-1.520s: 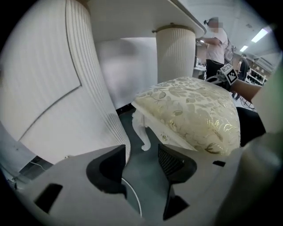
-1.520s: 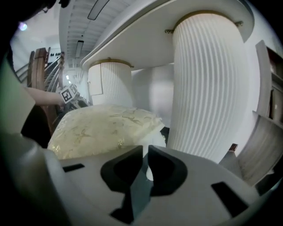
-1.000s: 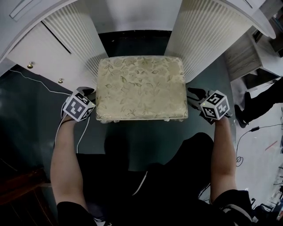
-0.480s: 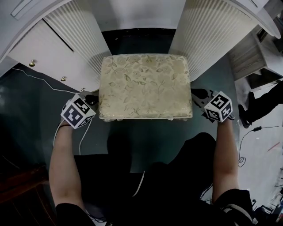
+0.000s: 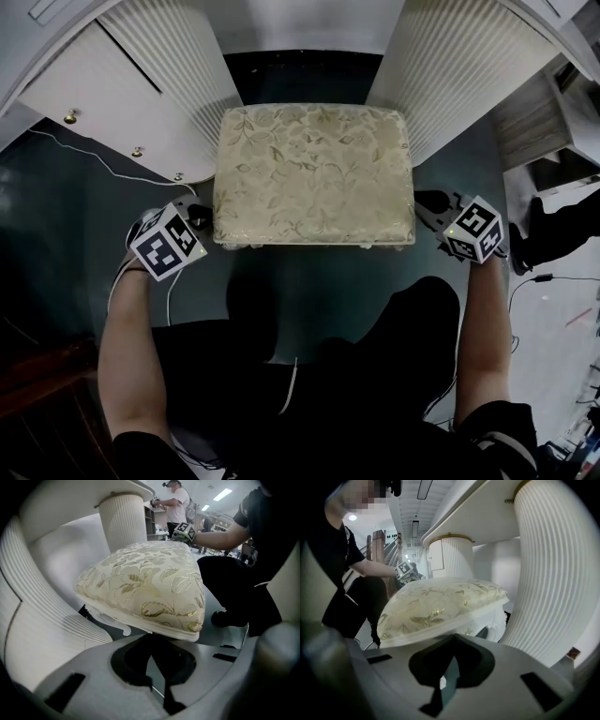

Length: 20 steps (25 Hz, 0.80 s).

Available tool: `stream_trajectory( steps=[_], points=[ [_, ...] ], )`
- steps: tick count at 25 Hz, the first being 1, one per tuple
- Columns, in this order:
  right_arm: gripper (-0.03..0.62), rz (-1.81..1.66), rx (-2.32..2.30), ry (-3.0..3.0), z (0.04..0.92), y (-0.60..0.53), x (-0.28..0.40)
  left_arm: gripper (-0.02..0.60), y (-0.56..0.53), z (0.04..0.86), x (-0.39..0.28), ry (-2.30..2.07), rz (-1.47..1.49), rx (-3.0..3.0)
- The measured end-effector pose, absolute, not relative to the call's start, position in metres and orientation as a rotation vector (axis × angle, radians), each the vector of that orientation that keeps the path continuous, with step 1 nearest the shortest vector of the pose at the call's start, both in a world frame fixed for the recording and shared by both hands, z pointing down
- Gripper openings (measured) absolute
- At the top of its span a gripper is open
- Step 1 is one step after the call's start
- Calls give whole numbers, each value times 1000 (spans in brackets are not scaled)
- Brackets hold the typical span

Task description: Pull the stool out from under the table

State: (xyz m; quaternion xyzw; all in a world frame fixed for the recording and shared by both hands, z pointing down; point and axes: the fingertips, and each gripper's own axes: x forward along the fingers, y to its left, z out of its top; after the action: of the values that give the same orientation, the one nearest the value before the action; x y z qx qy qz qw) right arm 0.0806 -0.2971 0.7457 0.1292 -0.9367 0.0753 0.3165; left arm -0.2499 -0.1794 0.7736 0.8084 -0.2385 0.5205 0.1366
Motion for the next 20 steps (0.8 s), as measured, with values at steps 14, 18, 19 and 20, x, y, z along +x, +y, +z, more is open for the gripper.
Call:
stream_trajectory(
  steps=[14,18,19,20],
  points=[
    [-12,241,335,-2412,755,-292,86,8,-167,763,-239,-385,1495,2320],
    [-11,169,182,-2383,749,-284,84,8,-166,769,-242,-441,1469,2274],
    [-11,163,161,-2378,749,-281,82,8,-166,770,-243,-420,1478,2265],
    [-11,161,141,-2373,747,-279,81,6,-166,769,-243,-391,1485,2254]
  ],
)
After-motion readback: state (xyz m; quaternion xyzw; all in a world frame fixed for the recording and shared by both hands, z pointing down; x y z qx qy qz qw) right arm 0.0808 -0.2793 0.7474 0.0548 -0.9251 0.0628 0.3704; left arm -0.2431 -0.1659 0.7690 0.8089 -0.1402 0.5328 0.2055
